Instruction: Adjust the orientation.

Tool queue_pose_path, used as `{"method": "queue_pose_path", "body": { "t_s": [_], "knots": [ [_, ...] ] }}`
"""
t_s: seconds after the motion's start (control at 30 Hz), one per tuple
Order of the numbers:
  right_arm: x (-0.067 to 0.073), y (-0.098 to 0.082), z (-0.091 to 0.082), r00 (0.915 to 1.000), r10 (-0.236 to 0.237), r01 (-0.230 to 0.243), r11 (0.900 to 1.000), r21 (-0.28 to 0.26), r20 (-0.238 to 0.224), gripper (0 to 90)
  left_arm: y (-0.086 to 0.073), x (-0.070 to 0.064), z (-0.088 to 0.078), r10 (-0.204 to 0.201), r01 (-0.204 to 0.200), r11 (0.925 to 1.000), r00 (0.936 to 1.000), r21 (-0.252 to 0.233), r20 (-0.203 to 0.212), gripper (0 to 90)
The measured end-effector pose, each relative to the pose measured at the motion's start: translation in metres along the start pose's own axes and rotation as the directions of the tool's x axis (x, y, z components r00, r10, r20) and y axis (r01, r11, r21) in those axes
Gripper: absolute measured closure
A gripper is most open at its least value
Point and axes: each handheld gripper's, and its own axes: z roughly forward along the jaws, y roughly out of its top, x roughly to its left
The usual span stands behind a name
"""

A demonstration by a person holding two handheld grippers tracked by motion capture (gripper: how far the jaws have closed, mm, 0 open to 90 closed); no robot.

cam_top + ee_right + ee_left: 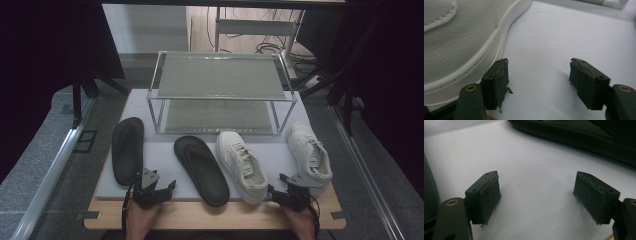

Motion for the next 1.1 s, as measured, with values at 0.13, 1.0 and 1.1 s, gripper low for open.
{"method": "queue_pose_path", "body": {
  "t_s": [0.13,1.0,1.1],
  "knots": [
    [0.000,0.000,0.000,1.0000,-0.004,0.004,1.000,0.001,-0.003,29.5,0.000,0.000,0.000,-0.004,0.004,1.0000,1.0000,-0.002,-0.002,21.1],
    [0.000,0.000,0.000,1.0000,-0.005,0.005,1.000,0.002,-0.004,29.1,0.022,0.002,0.006,-0.014,0.014,0.9996,0.9999,0.026,0.007,58.0],
    [0.000,0.000,0.000,1.0000,-0.005,0.005,1.000,0.003,-0.004,29.0,0.039,0.008,0.018,-0.023,0.022,0.9979,0.9997,0.061,0.013,78.1]
  ]
}}
